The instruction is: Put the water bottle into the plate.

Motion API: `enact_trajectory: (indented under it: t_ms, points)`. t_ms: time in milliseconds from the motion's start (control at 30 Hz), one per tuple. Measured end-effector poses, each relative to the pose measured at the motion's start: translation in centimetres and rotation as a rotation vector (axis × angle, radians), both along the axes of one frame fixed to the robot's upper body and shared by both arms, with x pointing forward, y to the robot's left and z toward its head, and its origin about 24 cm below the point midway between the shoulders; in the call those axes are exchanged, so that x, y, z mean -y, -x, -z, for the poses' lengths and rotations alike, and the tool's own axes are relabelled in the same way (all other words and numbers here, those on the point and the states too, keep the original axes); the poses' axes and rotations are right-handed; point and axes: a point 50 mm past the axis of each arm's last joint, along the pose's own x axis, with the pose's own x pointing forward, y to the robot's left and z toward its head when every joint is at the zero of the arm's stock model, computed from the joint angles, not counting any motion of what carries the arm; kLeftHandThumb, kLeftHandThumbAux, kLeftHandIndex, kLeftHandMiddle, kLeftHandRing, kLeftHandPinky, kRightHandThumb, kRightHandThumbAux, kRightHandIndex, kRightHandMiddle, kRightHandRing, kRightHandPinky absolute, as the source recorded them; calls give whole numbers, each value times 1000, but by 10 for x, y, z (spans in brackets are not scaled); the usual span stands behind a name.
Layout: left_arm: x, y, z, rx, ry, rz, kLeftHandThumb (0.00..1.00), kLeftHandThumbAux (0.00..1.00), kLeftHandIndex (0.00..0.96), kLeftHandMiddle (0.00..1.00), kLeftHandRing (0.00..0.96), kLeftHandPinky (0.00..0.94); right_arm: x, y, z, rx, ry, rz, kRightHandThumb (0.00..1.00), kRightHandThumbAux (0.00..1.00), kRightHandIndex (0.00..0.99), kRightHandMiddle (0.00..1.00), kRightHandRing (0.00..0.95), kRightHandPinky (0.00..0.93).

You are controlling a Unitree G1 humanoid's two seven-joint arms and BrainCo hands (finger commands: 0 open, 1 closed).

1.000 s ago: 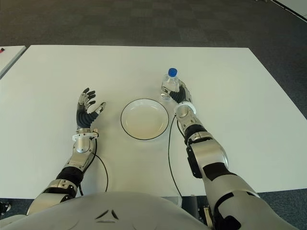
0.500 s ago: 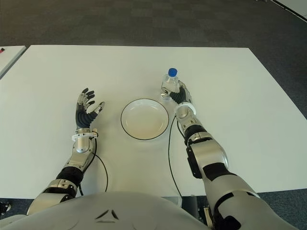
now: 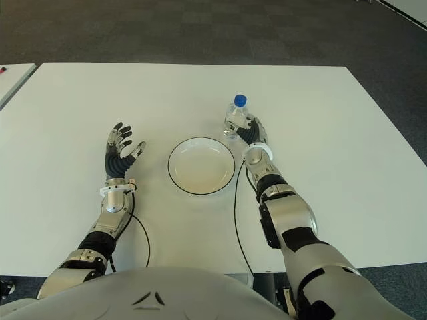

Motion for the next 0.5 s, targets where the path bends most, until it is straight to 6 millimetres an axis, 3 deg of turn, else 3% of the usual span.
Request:
enact_trajectory:
  t_ms: [500]
  points:
    - [0, -1, 0, 3, 6, -1, 222, 787, 127, 213, 217, 237, 2, 1, 0, 13, -30, 19, 596, 505, 304, 247, 230, 268]
